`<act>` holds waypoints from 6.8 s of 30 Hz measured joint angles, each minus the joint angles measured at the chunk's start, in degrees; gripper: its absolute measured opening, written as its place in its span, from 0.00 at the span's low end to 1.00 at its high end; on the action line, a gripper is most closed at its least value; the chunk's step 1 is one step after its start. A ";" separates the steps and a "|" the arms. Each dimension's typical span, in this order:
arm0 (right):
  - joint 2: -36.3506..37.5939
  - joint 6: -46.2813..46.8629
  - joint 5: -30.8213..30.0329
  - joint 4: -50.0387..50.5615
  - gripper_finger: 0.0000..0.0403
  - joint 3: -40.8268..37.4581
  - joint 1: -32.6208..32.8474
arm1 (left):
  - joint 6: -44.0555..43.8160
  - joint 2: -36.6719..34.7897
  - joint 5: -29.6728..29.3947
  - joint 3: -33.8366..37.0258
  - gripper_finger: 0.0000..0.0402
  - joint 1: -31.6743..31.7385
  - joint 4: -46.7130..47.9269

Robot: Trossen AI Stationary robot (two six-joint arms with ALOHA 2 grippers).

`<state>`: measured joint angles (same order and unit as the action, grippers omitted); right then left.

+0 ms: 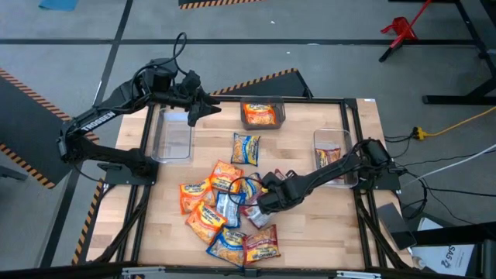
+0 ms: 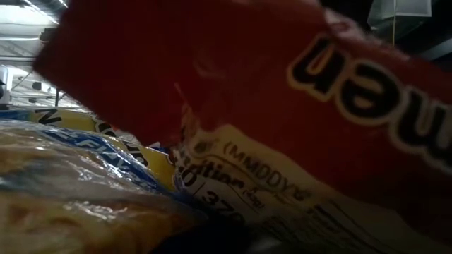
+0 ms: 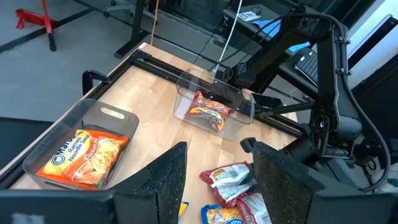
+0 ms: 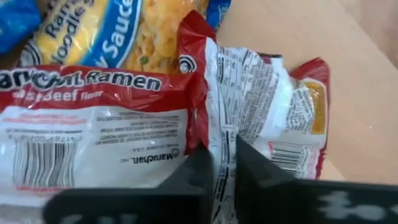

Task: Sort Maruchan noodles
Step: Put the red noodle pack into the right transparent bin

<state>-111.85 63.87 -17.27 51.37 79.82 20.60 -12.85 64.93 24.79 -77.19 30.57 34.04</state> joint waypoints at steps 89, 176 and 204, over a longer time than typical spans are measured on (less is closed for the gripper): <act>38.95 30.50 -4.11 33.95 0.00 -29.22 -5.29 | 2.45 2.21 -5.64 -0.02 0.45 0.02 -0.81; 7.34 -53.30 -7.68 -4.89 0.10 -5.71 -5.27 | -0.09 3.61 1.43 -0.02 0.45 2.91 3.01; 24.68 32.34 -31.63 38.51 0.08 -7.86 -16.52 | 1.48 3.63 -0.60 -0.02 0.45 2.89 2.24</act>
<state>-87.18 96.21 -48.90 89.89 71.95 4.08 -11.38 68.55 24.18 -77.21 33.45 36.28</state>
